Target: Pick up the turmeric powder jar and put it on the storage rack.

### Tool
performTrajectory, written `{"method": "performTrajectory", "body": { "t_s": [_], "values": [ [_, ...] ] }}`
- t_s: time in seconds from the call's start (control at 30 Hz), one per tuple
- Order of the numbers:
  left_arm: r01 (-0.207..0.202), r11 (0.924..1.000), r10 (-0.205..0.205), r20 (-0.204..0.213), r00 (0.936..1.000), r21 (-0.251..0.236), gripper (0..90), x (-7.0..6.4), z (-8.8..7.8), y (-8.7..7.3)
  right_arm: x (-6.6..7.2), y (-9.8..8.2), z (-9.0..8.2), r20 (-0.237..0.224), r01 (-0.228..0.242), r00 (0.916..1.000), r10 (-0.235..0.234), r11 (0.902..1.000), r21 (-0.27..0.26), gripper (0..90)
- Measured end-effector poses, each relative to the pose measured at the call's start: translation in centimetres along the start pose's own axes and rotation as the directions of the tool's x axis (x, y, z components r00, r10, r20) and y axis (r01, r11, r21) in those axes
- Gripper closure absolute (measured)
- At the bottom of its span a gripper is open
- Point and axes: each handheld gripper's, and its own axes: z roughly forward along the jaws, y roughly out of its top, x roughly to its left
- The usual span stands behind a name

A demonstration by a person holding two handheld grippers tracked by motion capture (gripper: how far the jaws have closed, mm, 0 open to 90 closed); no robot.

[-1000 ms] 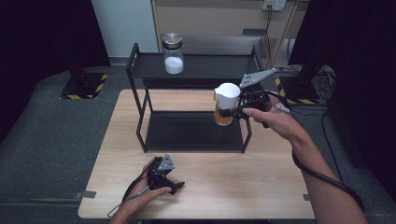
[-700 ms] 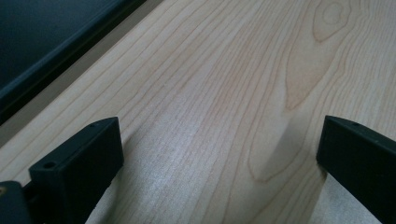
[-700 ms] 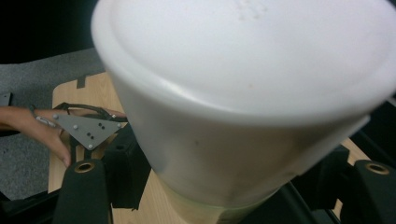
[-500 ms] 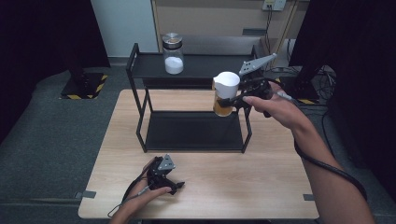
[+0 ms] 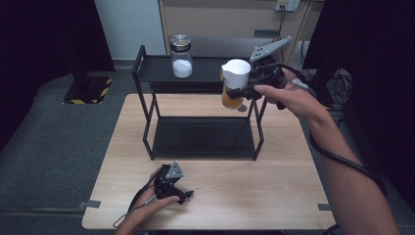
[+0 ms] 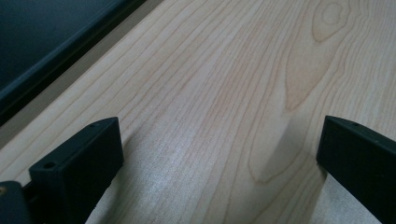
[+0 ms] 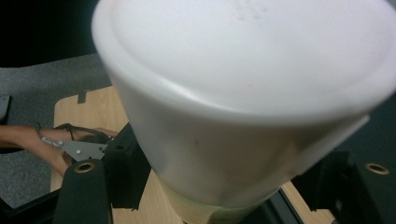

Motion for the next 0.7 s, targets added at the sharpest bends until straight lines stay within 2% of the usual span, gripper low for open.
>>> {"method": "performTrajectory", "body": {
  "t_s": [0.3,0.7],
  "values": [
    [0.000,1.0000,0.000,0.000,1.0000,0.000,0.0,0.0,0.0,0.0,-0.5,2.4,-0.6,0.008,0.009,0.9999,-0.009,1.0000,0.003,31.8],
    [-0.001,1.0000,0.001,-0.001,1.0000,0.000,0.0,0.0,0.0,0.0,-1.4,4.3,-0.6,0.022,0.006,0.9997,-0.006,1.0000,-0.002,31.7]
  ]
}}
